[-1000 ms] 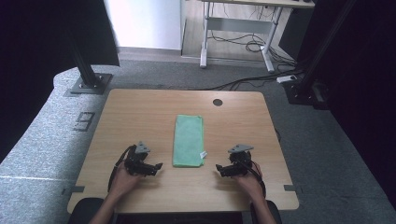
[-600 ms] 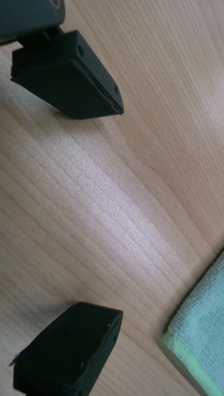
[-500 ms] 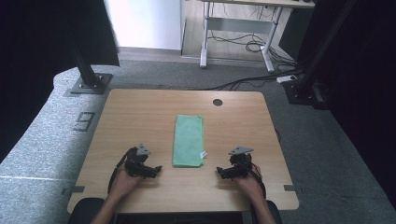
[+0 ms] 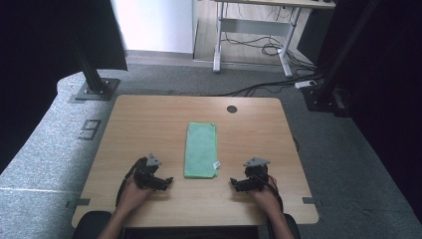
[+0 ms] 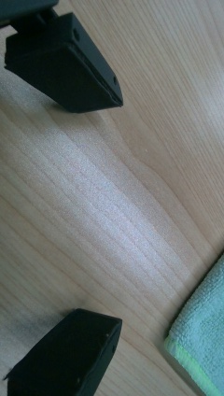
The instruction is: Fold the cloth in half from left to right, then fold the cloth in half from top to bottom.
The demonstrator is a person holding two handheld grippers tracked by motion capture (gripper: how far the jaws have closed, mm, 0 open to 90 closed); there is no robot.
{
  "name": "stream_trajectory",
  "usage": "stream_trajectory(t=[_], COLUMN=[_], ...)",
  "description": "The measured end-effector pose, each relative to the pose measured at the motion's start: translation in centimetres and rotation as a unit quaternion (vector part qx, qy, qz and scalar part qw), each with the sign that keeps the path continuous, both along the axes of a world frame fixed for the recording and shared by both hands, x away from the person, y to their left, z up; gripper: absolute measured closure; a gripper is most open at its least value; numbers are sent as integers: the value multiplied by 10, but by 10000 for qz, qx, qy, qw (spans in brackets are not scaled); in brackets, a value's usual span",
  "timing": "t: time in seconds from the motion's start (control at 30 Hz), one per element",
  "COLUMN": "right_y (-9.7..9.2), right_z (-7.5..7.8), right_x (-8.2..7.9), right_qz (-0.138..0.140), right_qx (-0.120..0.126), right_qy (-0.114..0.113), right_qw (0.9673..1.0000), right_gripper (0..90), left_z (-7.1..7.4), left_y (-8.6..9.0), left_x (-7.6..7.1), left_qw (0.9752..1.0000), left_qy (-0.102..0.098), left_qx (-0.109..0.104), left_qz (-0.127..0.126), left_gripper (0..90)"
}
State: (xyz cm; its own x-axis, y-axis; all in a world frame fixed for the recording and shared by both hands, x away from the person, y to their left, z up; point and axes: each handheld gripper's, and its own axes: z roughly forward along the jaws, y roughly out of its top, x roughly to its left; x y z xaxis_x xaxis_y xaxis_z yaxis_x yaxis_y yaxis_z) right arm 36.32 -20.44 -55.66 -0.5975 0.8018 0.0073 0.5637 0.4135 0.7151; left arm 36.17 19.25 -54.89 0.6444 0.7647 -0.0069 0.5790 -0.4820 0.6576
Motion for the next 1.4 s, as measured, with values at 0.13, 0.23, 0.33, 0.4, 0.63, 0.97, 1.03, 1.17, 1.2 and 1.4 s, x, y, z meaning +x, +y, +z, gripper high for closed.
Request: stream_trajectory(t=[0.13, 0.23, 0.33, 0.4, 0.63, 0.97, 1.03, 1.17, 1.2, 1.4], right_y=[0, 0, 0, 0, 0, 7, 10, 18, 20, 34], right_z=[0, 0, 0, 0, 0, 3, 4, 9, 10, 20], right_x=[0, 0, 0, 0, 0, 3, 4, 7, 8, 18], right_qz=[1, 0, 1, 1, 4, 31, 83, 136, 137, 183], right_qx=[0, 0, 1, 0, 3, -11, -11, 78, 99, 195], right_qy=[0, 1, -1, -1, 6, 130, 181, 169, 150, 69], right_qw=[10000, 10000, 10000, 10000, 10000, 9999, 9998, 9997, 9997, 9996], right_gripper=[0, 0, 0, 0, 0, 0, 0, 0, 0, 0], left_z=[0, 0, 0, 0, 0, 3, 6, 13, 15, 18], left_y=[0, 0, 0, 0, 0, -6, -10, -20, -23, -39], left_x=[0, 0, 0, 0, 1, 7, 10, 18, 20, 37], left_qw=[10000, 10000, 10000, 10000, 10000, 10000, 10000, 9999, 9998, 9996], left_qy=[5, 3, 7, 7, 5, 22, -36, -123, -146, -177], left_qx=[-1, 1, -2, -2, -1, -9, -26, -87, -95, -192], left_qz=[-3, 0, 2, 2, 1, 73, 50, -29, -50, -78], left_gripper=[0, 0, 0, 0, 0, 0, 0, 0, 0, 0])
